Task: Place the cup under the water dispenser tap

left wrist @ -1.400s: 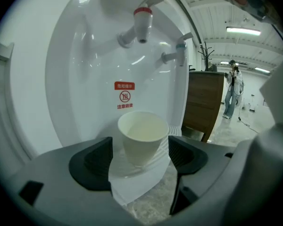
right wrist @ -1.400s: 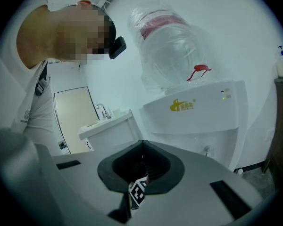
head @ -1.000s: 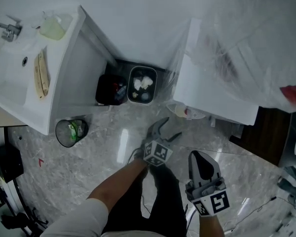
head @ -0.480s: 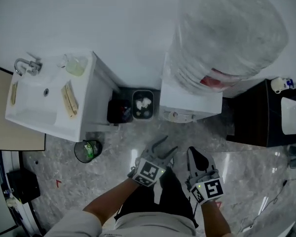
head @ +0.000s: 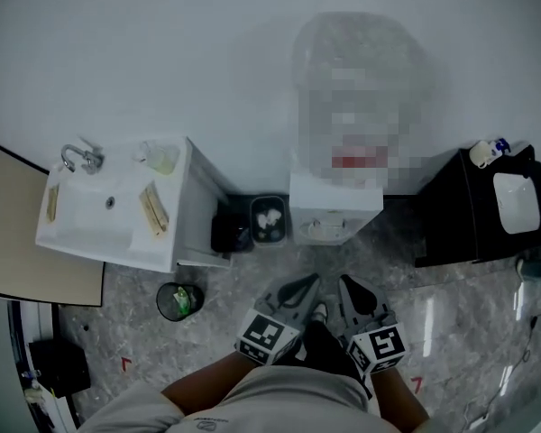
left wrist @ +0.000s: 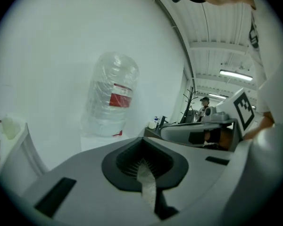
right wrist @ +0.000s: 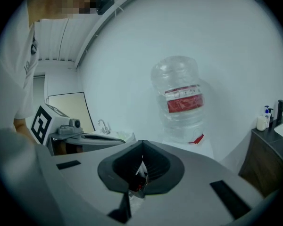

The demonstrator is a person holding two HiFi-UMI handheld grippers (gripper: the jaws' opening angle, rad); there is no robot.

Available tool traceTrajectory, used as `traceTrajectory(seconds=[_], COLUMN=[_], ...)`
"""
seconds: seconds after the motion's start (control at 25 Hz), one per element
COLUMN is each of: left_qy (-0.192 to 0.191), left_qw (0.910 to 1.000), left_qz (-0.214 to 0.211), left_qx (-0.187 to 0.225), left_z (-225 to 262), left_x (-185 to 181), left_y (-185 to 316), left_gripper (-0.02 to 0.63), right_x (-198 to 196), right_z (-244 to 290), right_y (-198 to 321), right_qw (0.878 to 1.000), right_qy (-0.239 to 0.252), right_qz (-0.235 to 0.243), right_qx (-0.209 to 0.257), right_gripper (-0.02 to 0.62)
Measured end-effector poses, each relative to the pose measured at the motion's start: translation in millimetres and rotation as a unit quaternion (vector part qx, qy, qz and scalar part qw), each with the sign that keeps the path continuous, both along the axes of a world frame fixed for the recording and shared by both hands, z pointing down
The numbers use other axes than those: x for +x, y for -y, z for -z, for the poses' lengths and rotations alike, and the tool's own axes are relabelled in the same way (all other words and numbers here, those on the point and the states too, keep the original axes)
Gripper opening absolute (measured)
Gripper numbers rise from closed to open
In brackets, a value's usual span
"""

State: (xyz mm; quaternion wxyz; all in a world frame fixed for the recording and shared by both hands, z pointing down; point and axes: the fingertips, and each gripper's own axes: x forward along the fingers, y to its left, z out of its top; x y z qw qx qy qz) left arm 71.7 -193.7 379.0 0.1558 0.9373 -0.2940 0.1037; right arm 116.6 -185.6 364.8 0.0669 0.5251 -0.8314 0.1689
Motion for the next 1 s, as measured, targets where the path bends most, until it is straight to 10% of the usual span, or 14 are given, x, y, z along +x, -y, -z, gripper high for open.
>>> traceTrajectory(seconds=[1.0], left_qy=[-0.029], left_qw=[0.9992], left_qz=[0.019], left_qx=[0.018], left_z=[50.2], left_x=[-0.5], left_y=[-16.4], left_gripper=[0.005], right_x=[-13.8], right_z=[36.4], right_y=[-12.4], right_qw=[0.999], right_qy=[-0.027], right_qz=[0.018], right_qx=[0.028], right_gripper=[0.015])
